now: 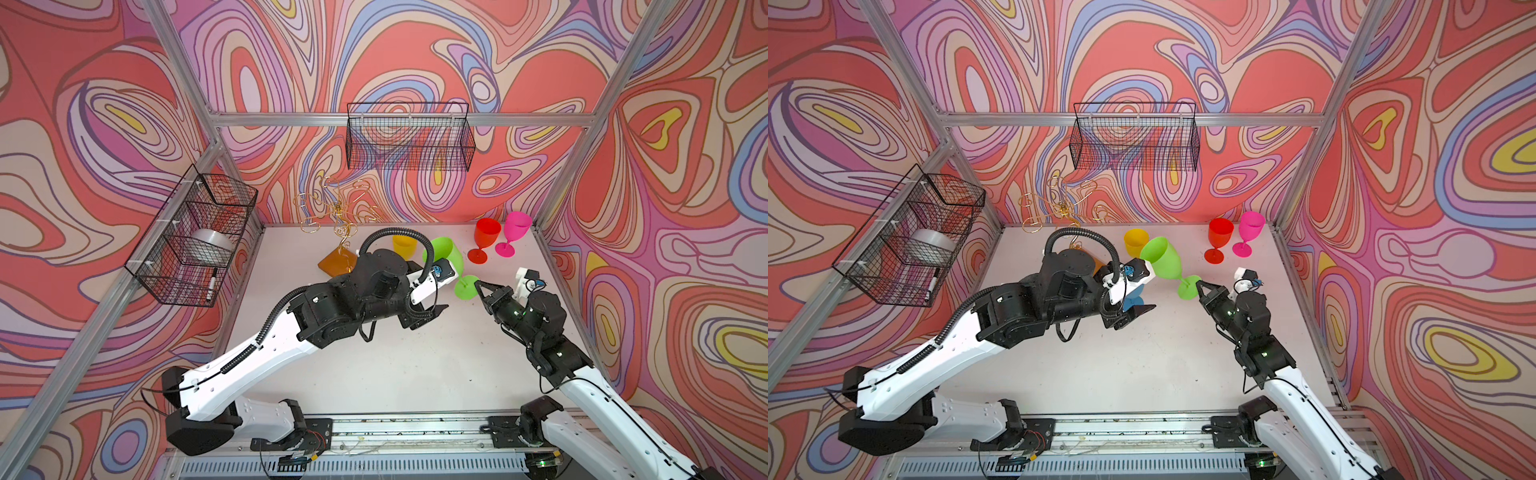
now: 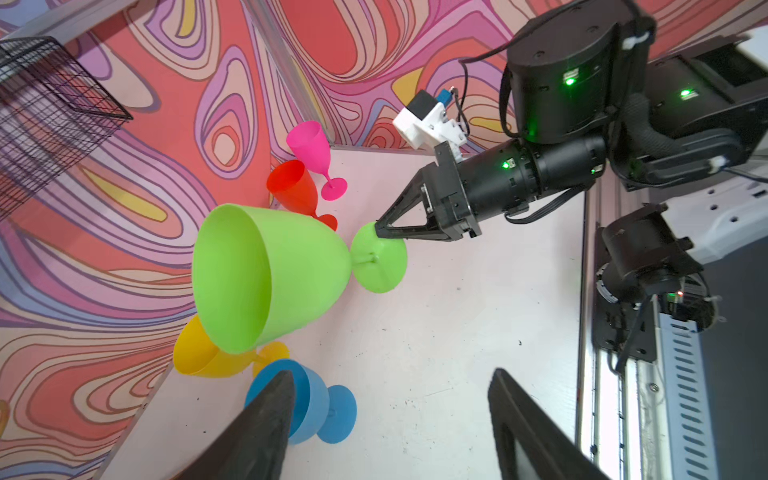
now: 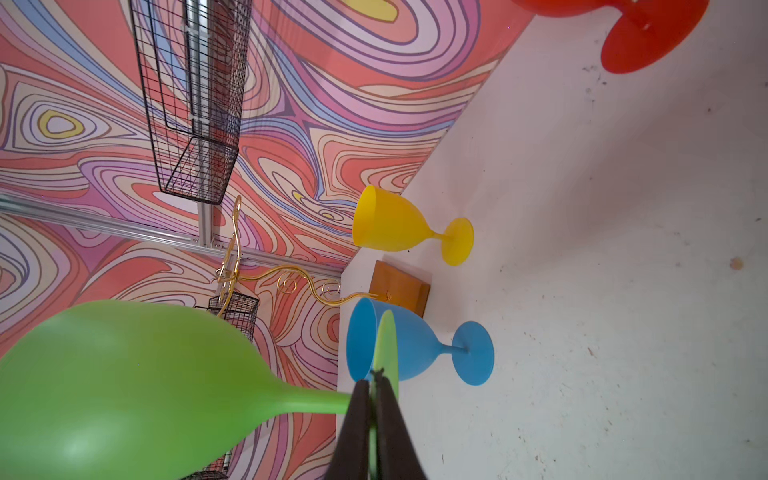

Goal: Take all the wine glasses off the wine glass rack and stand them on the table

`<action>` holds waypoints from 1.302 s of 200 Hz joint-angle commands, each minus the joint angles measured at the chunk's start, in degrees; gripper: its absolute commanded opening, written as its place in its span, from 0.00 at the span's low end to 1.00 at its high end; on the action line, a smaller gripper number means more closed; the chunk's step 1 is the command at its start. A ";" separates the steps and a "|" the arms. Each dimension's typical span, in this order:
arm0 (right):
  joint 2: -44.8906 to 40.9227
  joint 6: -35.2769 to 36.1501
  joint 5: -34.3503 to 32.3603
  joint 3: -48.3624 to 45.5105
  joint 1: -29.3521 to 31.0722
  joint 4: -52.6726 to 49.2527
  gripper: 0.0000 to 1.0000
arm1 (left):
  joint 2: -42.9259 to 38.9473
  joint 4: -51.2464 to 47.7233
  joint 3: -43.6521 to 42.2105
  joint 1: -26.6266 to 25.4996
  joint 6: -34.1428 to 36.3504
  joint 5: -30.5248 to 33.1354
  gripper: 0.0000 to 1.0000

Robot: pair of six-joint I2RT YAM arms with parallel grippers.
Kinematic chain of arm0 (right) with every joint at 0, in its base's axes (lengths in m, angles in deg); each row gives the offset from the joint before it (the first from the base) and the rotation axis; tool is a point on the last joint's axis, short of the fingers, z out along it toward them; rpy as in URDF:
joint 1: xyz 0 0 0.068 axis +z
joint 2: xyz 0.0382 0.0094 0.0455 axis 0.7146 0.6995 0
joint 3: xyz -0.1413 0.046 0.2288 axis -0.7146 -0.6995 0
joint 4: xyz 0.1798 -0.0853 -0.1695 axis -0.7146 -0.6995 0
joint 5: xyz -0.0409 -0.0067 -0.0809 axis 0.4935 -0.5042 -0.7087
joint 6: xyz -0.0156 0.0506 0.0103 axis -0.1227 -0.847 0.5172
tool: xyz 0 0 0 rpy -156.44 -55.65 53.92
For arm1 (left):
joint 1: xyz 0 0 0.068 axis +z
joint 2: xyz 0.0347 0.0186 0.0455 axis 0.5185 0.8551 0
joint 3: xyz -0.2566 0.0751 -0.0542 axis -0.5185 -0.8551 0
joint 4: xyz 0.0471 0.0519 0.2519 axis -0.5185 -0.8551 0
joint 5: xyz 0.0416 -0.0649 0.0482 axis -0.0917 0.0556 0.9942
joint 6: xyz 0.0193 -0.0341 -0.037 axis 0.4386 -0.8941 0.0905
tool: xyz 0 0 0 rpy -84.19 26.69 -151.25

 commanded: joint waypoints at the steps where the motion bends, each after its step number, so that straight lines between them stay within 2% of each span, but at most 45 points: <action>1: -0.40 6.99 -0.65 -0.19 0.20 2.83 0.00 | 3.47 -8.24 5.03 1.10 1.54 -5.73 0.74; 52: -0.59 12.52 -0.74 -1.72 0.20 5.07 0.00 | 7.62 -10.24 11.66 4.51 2.30 -9.39 0.69; 104: -0.61 14.28 -0.06 -1.98 0.11 6.51 0.00 | 7.55 -9.43 11.46 9.15 -0.03 -14.53 0.66; 145: -0.13 15.60 -0.06 -0.75 0.11 6.77 0.00 | 8.93 -9.06 11.28 10.79 -1.43 -17.37 0.64; 260: 0.62 16.02 0.80 1.87 -0.24 6.12 0.00 | 12.05 -3.43 7.81 12.58 -3.61 -16.28 0.57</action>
